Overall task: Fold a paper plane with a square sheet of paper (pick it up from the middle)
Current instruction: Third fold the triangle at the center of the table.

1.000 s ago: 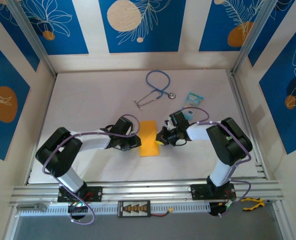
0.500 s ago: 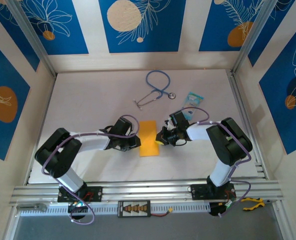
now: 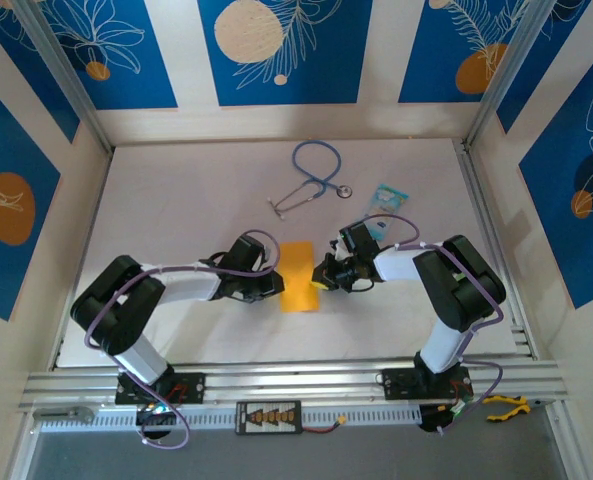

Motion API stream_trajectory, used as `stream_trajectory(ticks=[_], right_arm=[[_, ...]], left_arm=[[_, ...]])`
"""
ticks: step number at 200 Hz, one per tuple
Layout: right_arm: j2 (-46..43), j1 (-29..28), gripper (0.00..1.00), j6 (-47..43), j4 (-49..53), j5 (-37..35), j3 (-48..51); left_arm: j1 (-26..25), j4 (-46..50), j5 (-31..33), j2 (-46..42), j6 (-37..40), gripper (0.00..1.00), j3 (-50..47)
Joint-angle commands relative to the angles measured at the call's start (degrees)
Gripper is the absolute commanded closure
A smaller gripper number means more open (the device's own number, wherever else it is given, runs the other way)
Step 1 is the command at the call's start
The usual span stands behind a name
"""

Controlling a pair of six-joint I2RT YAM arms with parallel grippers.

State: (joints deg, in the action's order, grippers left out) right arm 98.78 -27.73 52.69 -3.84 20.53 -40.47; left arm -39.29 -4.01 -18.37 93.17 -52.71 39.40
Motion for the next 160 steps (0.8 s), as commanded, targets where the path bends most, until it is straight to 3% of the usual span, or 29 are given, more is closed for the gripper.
stream_trajectory(ticks=[1, 33, 71, 105, 160], right_arm=[[1.50, 0.23, 0.97, 0.90, 6.37, -4.21, 2.37], [1.43, 0.22, 0.97, 0.93, 6.30, -4.20, 2.56], [1.42, 0.22, 0.97, 0.83, 6.38, -4.10, 2.40], [1.36, 0.22, 0.97, 0.75, 6.56, -4.10, 2.38], [1.23, 0.17, 0.97, 0.66, 6.29, -3.84, 2.43]], left_arm=[[-0.36, -2.57, -2.00, 1.13, -1.26, 0.83, -0.81], [-0.38, -1.46, -1.39, 0.81, -0.90, 0.83, -0.98], [-0.14, -0.53, 0.69, -0.43, -0.56, 0.75, -1.34], [1.20, -4.60, -0.18, -0.63, -1.28, 0.68, -2.61], [3.49, -10.37, -1.76, -0.38, -2.62, 0.67, -4.16]])
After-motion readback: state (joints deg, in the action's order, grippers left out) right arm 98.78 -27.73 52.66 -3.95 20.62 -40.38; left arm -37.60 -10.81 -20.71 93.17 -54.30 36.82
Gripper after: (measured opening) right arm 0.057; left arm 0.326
